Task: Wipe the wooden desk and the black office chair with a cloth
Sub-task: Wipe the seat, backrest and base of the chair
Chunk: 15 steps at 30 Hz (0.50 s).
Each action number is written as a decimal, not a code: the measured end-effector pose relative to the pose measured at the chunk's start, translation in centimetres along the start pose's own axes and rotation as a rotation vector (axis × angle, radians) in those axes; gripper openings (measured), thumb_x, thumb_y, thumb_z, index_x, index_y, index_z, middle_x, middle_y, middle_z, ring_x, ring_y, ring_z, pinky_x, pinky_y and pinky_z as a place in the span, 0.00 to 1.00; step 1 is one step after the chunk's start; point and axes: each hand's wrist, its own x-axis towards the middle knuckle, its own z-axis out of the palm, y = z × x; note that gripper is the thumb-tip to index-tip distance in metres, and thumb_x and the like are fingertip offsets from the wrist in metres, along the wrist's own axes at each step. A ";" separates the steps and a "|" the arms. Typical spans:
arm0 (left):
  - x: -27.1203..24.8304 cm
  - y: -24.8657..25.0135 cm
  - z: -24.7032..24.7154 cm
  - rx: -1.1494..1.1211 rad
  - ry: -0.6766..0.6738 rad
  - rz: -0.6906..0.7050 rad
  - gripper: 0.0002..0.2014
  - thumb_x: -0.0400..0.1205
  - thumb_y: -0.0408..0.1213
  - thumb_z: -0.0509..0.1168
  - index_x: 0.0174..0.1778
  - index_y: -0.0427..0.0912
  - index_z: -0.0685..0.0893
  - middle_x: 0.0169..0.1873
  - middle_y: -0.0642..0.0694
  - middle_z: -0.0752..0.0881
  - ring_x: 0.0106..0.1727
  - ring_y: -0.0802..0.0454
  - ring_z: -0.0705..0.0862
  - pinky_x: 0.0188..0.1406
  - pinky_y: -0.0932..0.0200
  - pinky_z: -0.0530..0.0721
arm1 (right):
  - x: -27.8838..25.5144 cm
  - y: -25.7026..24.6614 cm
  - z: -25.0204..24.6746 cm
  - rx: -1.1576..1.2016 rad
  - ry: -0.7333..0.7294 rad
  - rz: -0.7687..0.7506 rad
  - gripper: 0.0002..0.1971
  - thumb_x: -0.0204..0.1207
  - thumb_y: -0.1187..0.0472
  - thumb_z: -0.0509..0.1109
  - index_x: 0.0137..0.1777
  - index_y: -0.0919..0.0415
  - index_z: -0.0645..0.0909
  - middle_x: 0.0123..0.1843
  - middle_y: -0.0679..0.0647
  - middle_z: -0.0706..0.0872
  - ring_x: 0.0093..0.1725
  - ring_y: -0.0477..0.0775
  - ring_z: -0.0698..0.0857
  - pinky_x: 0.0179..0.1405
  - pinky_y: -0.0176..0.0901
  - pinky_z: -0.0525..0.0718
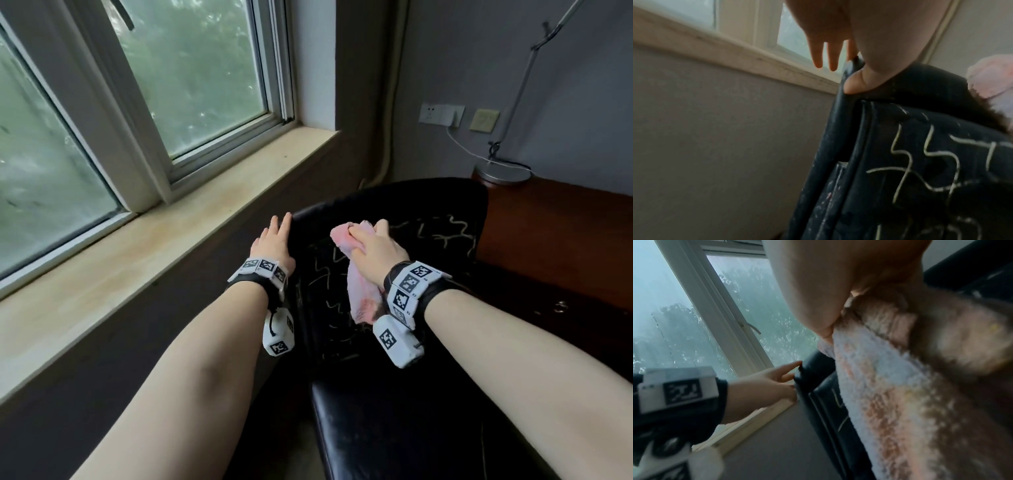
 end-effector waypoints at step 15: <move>0.7 -3.5 0.4 -0.723 -0.010 -0.150 0.21 0.85 0.31 0.54 0.75 0.38 0.73 0.71 0.39 0.77 0.71 0.45 0.75 0.68 0.59 0.70 | 0.9 -5.5 6.4 -0.289 -0.022 -0.044 0.26 0.79 0.62 0.59 0.76 0.42 0.64 0.70 0.58 0.62 0.67 0.62 0.68 0.62 0.56 0.73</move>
